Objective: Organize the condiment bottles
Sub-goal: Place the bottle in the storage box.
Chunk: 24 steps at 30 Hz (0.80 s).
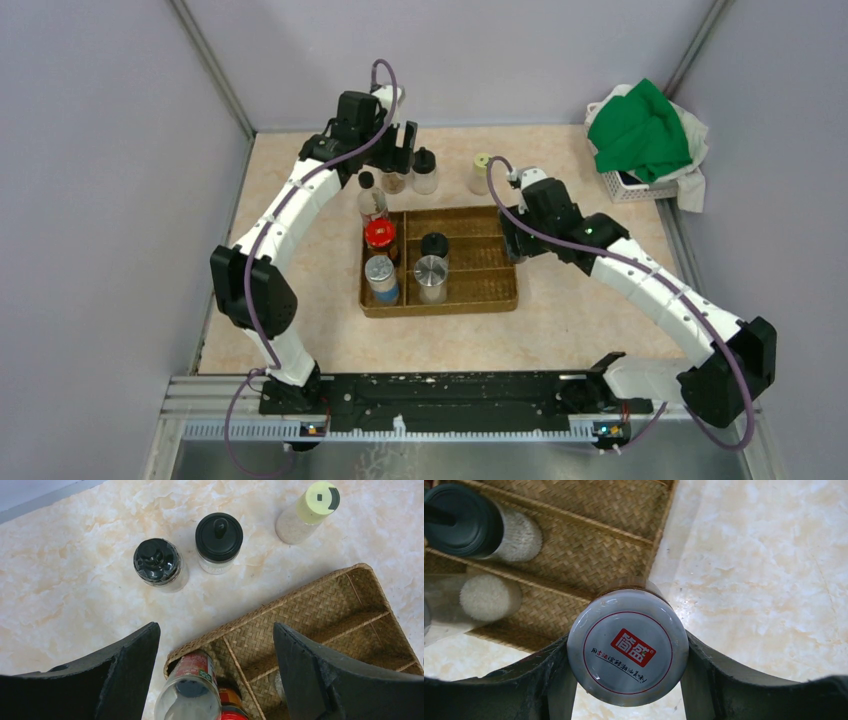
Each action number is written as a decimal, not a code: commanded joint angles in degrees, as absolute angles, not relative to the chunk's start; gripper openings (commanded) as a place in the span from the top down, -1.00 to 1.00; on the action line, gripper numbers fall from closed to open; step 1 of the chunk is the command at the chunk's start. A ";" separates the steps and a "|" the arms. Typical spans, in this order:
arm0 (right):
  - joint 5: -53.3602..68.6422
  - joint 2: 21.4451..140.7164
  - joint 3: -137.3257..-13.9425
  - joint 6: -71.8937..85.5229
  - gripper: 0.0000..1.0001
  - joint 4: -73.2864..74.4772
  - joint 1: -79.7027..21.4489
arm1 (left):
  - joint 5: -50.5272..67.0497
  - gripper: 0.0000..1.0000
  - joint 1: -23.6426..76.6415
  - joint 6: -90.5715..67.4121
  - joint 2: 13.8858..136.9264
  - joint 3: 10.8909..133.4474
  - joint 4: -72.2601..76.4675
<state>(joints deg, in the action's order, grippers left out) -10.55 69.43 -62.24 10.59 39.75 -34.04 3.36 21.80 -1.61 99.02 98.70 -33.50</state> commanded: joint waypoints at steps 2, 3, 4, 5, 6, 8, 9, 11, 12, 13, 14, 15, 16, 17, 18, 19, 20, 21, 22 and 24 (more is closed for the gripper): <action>-12.10 69.17 -63.91 12.66 0.54 33.98 -37.75 | 2.88 -0.79 21.97 -2.27 95.89 97.91 -32.46; -12.38 69.63 -64.10 12.80 0.54 33.86 -38.50 | 2.85 -0.79 22.01 -2.22 95.81 97.91 -32.51; -12.71 69.95 -64.25 12.95 0.54 33.58 -39.15 | 2.73 -0.79 22.03 -2.20 95.74 97.91 -32.61; -12.96 70.40 -64.38 12.98 0.54 33.42 -39.81 | 2.67 -0.79 22.00 -2.20 95.74 97.91 -32.54; -13.09 70.77 -64.54 13.03 0.54 33.26 -40.40 | 2.64 -0.79 21.98 -2.12 95.67 97.92 -32.60; -13.53 71.72 -64.96 13.22 0.54 33.16 -41.56 | 2.56 -0.79 22.06 -2.11 95.69 97.91 -32.67; -13.69 72.04 -65.18 13.27 0.54 33.14 -42.15 | 2.55 -0.79 22.01 -2.03 95.63 97.83 -32.68; -14.24 72.58 -65.58 13.43 0.54 33.07 -43.26 | 2.47 -0.79 22.08 -2.02 95.56 97.76 -32.74; -14.41 72.80 -65.79 13.59 0.54 33.10 -43.90 | 2.42 -0.79 22.05 -2.02 95.54 97.69 -32.66; -14.53 73.04 -65.88 13.74 0.54 33.08 -44.39 | 2.40 -0.79 22.03 -1.94 95.59 97.65 -32.67; -14.68 73.16 -65.91 13.84 0.54 33.11 -44.91 | 2.40 -0.79 22.05 -1.93 95.54 97.65 -32.65; -14.94 73.26 -65.99 13.95 0.54 33.13 -45.58 | 2.35 -0.79 22.03 -1.93 95.54 97.57 -32.65; -15.25 73.42 -66.09 14.07 0.54 33.21 -46.24 | 2.46 -0.79 22.03 -1.91 95.58 97.52 -32.61; -15.63 73.51 -66.08 14.19 0.54 33.34 -46.82 | 2.46 -0.79 22.02 -1.93 95.56 97.43 -32.54; -15.80 73.55 -66.02 14.30 0.55 33.44 -47.37 | 2.46 -0.79 22.01 -1.93 95.58 97.39 -32.52; -15.82 73.64 -65.86 14.43 0.54 33.33 -47.85 | 2.50 -0.79 22.05 -1.93 95.56 97.38 -32.49; -15.91 73.65 -65.72 14.70 0.55 33.31 -48.30 | 2.54 -0.79 22.05 -1.93 95.61 97.34 -32.45; -16.12 73.64 -65.54 14.88 0.55 33.31 -48.81 | 2.55 -0.79 22.06 -1.93 95.59 97.26 -32.51; -16.19 73.67 -65.33 15.12 0.55 33.31 -49.31 | 2.52 -0.79 22.06 -1.93 95.57 97.21 -32.44; -16.60 73.67 -64.89 15.69 0.54 33.31 -50.28 | 2.49 -0.79 22.04 -1.88 95.45 97.05 -32.39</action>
<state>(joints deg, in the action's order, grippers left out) -13.98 74.43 -62.26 13.93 38.33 -48.29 2.92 21.80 -1.63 98.83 97.62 -33.54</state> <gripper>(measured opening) 0.625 0.895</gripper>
